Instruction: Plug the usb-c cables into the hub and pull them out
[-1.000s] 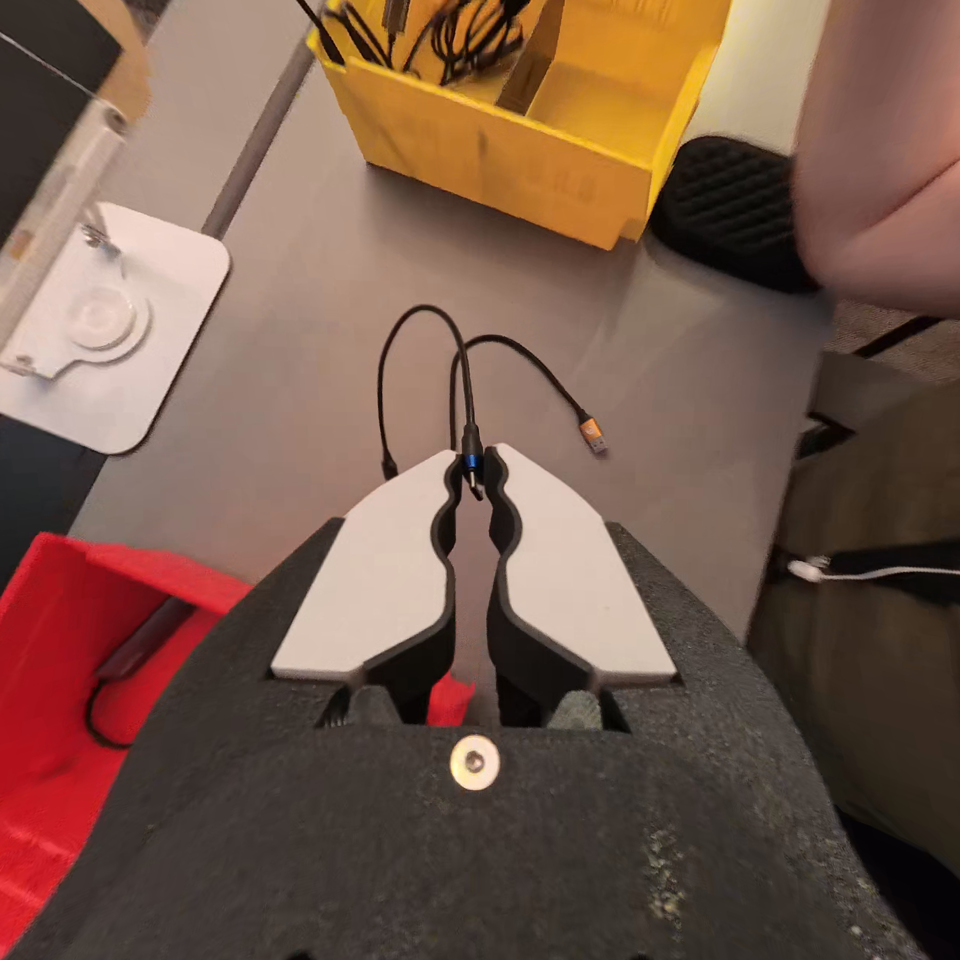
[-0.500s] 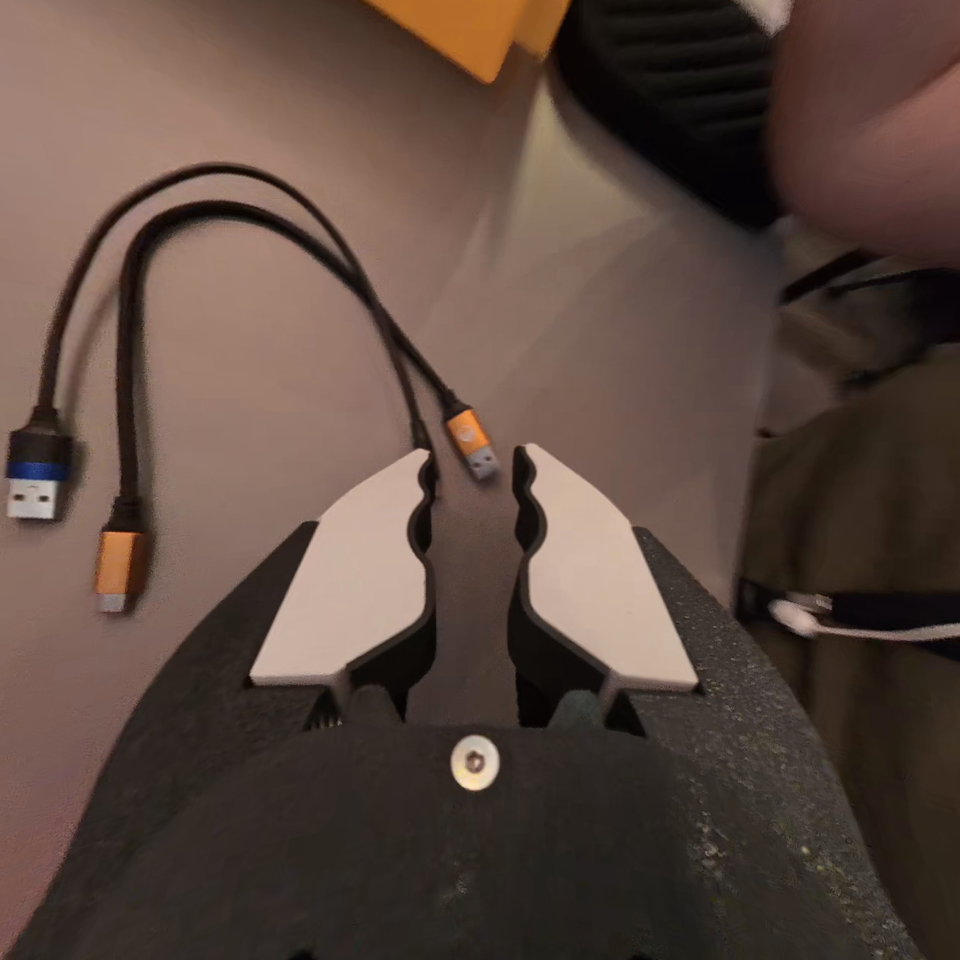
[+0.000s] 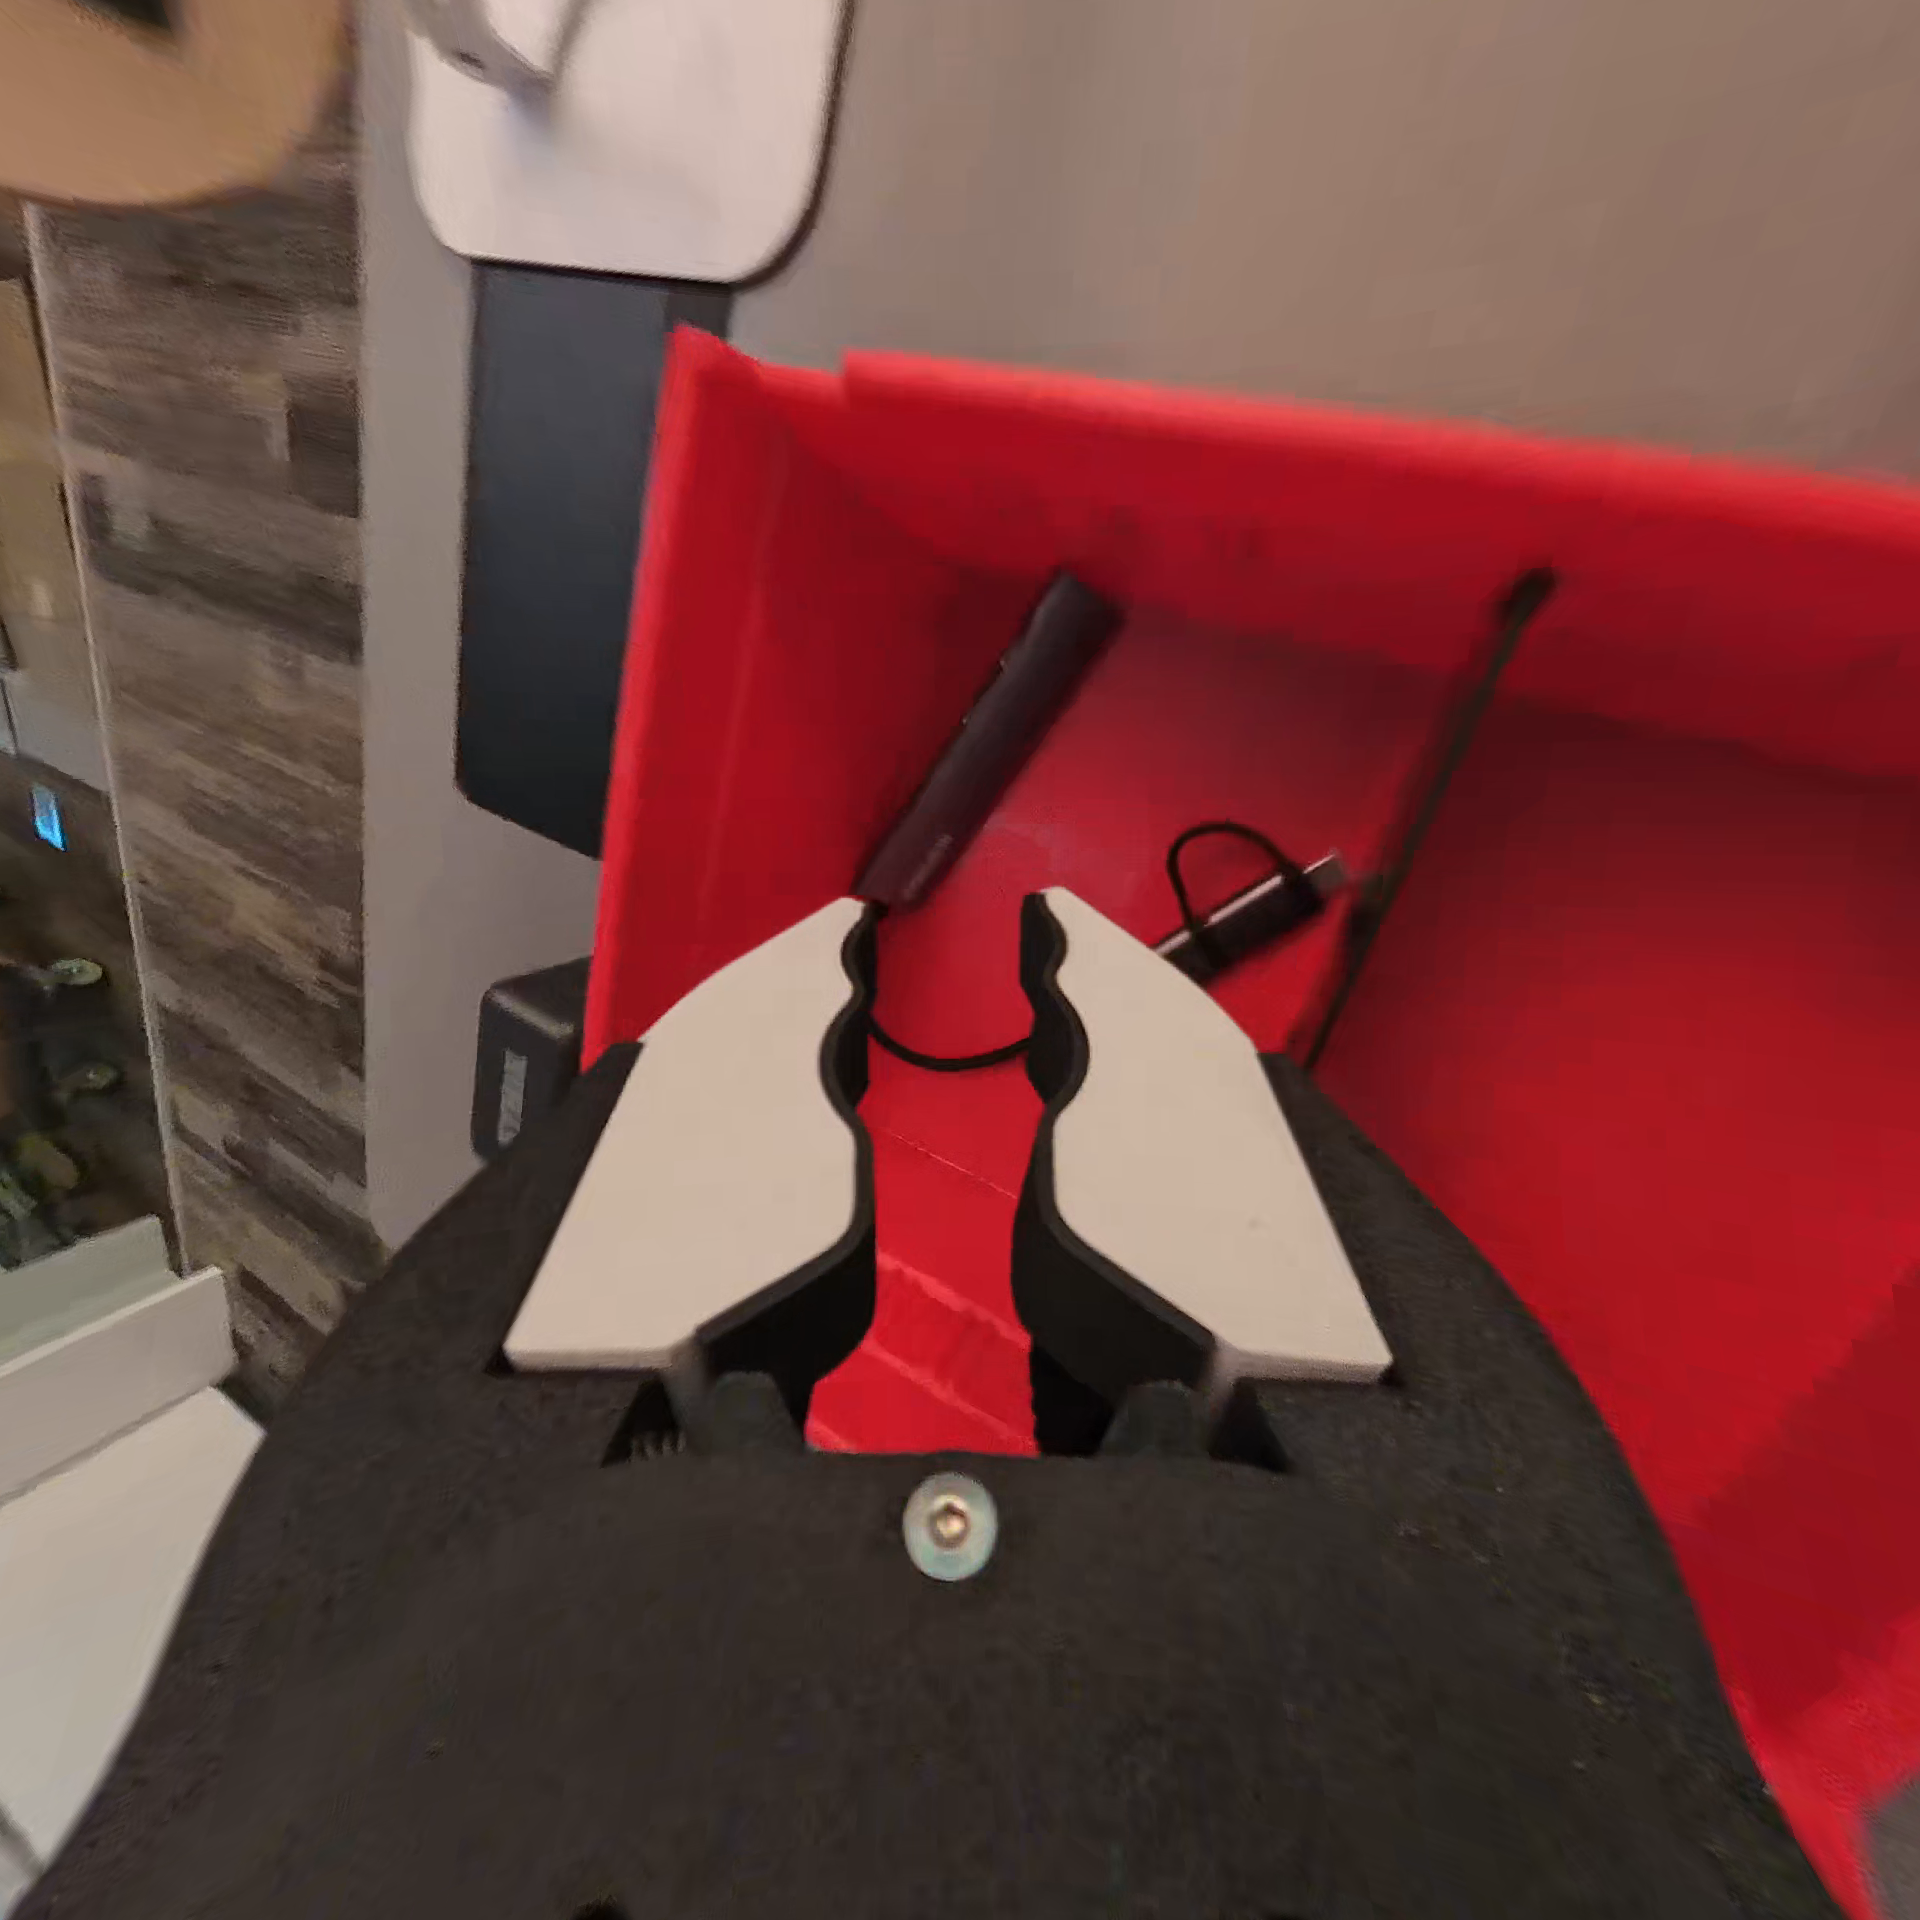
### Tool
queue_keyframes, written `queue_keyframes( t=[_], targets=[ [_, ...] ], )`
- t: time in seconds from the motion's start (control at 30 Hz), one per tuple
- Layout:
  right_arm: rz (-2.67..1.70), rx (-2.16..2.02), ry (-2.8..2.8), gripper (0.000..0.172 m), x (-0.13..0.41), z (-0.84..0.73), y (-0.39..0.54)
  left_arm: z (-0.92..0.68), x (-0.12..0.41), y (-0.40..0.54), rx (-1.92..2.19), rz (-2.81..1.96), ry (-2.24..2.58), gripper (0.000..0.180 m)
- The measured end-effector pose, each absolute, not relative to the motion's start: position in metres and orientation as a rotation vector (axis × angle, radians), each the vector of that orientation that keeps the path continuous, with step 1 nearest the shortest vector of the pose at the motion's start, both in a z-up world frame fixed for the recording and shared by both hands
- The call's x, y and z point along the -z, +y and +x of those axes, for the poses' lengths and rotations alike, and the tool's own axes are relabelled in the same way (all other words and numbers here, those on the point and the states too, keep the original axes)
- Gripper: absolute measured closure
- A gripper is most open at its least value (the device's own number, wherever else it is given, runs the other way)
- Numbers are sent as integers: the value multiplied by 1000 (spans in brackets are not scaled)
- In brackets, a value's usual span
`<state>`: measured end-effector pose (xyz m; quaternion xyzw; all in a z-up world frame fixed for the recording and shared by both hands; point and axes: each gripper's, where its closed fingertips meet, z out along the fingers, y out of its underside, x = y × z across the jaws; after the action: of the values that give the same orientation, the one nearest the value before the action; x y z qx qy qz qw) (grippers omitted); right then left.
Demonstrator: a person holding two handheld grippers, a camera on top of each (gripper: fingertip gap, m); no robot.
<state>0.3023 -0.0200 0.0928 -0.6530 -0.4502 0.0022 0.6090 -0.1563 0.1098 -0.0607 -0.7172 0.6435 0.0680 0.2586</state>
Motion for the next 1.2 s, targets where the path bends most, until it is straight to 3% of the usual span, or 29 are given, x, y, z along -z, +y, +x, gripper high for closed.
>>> queue_keyframes(
  t=[0.3,0.57,0.67,0.97,1.2],
  targets=[
    [-1530,-26,-1098,140,-80,283,-13,-163,128,144,-335,-1692,2149,133],
    [-1574,-40,-1163,140,-61,270,-3,-146,150,150,-319,-1525,2386,144],
    [-1593,-36,-1189,140,-53,267,0,-143,153,151,-261,-1525,2421,154],
    [-1607,-39,-1214,140,-47,266,0,-153,151,145,-289,-1644,2461,158],
    [-1575,-51,-1208,141,-55,266,-4,-151,107,157,-359,-1667,2182,159]
  ],
)
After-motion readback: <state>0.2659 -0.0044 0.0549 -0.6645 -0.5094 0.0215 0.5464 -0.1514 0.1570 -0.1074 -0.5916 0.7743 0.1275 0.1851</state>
